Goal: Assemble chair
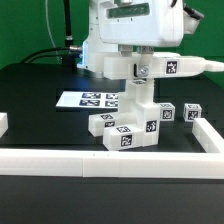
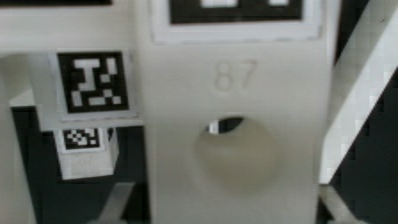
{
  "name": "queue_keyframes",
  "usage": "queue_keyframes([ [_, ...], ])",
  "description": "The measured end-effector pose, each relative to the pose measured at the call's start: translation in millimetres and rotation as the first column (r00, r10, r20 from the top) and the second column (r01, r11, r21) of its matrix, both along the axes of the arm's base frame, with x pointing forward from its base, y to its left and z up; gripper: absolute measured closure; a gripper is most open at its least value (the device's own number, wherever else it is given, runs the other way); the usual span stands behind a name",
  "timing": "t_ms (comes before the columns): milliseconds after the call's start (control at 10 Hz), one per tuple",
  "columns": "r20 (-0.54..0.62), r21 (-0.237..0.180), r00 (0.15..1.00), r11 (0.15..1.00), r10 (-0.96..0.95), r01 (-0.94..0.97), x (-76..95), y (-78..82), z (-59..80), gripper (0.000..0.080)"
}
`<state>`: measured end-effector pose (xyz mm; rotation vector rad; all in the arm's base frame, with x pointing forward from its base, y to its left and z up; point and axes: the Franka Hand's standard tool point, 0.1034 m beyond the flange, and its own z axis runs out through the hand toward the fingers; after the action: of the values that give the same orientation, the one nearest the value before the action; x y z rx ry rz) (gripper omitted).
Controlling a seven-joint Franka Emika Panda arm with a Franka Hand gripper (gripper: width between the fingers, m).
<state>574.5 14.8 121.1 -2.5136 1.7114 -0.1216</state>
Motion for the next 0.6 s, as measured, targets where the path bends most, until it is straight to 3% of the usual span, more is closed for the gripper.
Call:
queue_keyframes([
  [600,-0.015,0.002,1.000,1.000,-0.017,0.017,-1.6,-4.4,-0.4,0.0515],
])
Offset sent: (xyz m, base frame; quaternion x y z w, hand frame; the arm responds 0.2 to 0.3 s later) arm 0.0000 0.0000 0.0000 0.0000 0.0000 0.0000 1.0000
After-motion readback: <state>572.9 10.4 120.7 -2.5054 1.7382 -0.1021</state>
